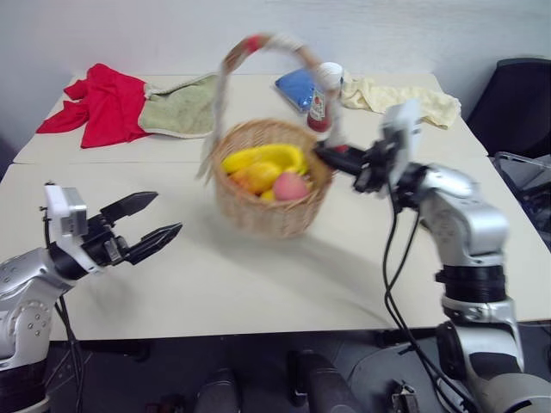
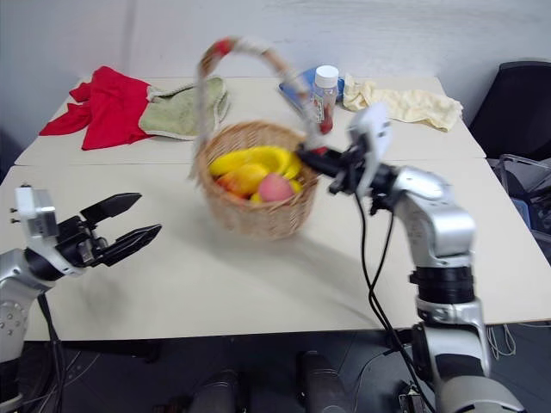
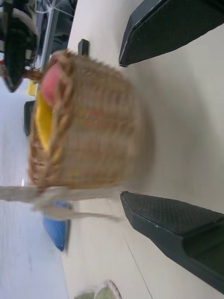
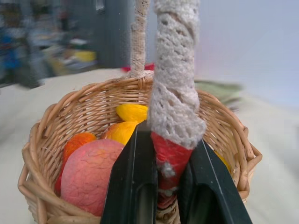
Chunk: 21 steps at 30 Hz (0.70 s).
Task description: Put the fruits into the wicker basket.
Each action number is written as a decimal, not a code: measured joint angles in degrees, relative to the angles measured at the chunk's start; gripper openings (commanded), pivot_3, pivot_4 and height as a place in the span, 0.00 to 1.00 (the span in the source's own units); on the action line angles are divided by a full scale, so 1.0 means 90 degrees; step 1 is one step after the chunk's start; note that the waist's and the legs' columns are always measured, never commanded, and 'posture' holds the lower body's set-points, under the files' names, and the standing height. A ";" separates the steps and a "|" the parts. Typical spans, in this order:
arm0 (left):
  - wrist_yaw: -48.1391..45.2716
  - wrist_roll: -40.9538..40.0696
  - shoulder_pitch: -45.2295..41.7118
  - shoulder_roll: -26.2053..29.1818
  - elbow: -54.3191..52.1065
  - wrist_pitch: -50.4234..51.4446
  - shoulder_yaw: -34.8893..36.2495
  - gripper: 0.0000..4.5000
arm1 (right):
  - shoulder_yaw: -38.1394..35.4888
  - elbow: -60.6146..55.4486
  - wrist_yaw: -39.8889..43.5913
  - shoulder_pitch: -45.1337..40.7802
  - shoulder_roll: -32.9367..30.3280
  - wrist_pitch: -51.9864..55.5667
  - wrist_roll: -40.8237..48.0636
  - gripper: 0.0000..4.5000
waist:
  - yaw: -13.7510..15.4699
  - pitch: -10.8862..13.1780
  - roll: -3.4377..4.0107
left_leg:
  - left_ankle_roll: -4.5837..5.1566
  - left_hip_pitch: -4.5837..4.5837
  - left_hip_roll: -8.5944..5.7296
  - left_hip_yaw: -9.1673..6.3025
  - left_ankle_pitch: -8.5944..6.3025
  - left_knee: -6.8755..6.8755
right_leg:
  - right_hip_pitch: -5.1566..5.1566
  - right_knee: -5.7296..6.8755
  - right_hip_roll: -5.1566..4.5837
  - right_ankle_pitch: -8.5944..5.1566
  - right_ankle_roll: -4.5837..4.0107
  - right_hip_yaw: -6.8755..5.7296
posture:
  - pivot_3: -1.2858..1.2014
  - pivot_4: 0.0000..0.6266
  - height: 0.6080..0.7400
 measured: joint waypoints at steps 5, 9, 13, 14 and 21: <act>-0.0155 0.0112 -0.0412 -0.0011 0.0405 -0.0021 -0.0323 1.00 | -0.0851 0.0103 -0.0995 0.0723 -0.0453 -0.0169 -0.0385 0.03 | 0.0013 0.0000 -0.0001 | 0.0002 -0.0001 -0.0012 0.0004 0.0000 0.0001 | 0.0003 -0.0008 0.0000 0.0001 0.0002 0.0005 | 0.52 0.24 1.00; -0.0309 0.0221 -0.0857 -0.0014 0.0586 -0.0082 -0.0600 1.00 | -0.0896 0.0844 -0.1440 0.0893 -0.0403 -0.0551 -0.0715 0.03 | -0.0074 0.0002 0.0003 | 0.0003 0.0012 -0.0020 0.0030 0.0001 -0.0006 | -0.0001 -0.0001 0.0024 0.0004 0.0008 0.0040 | 0.52 0.24 1.00; -0.0395 0.0279 -0.0937 -0.0016 0.0779 -0.0147 -0.0692 1.00 | -0.0904 0.1328 -0.1529 0.0890 -0.0253 -0.0908 -0.0676 0.32 | -0.0165 0.0003 0.0005 | 0.0001 0.0020 0.0005 0.0033 0.0000 -0.0006 | -0.0001 0.0001 0.0074 0.0005 0.0008 0.0083 | 0.52 0.24 1.00; -0.0415 0.0288 -0.0937 -0.0017 0.0779 -0.0154 -0.0702 1.00 | -0.0905 0.1434 -0.1545 0.0899 -0.0252 -0.0955 -0.0678 0.38 | -0.0171 0.0003 0.0005 | 0.0000 0.0022 0.0007 0.0037 0.0000 -0.0006 | -0.0002 0.0002 0.0079 0.0005 0.0008 0.0092 | 0.52 0.24 1.00; -0.0426 0.0468 -0.0618 0.0081 0.0745 -0.0217 -0.0614 1.00 | -0.1119 0.0894 -0.1166 0.1696 -0.0754 -0.1053 -0.0415 0.91 | -0.0167 0.0005 0.0008 | -0.0009 0.0037 0.0010 0.0056 -0.0006 -0.0011 | -0.0006 -0.0001 0.0088 0.0005 0.0014 0.0137 | 0.52 0.24 1.00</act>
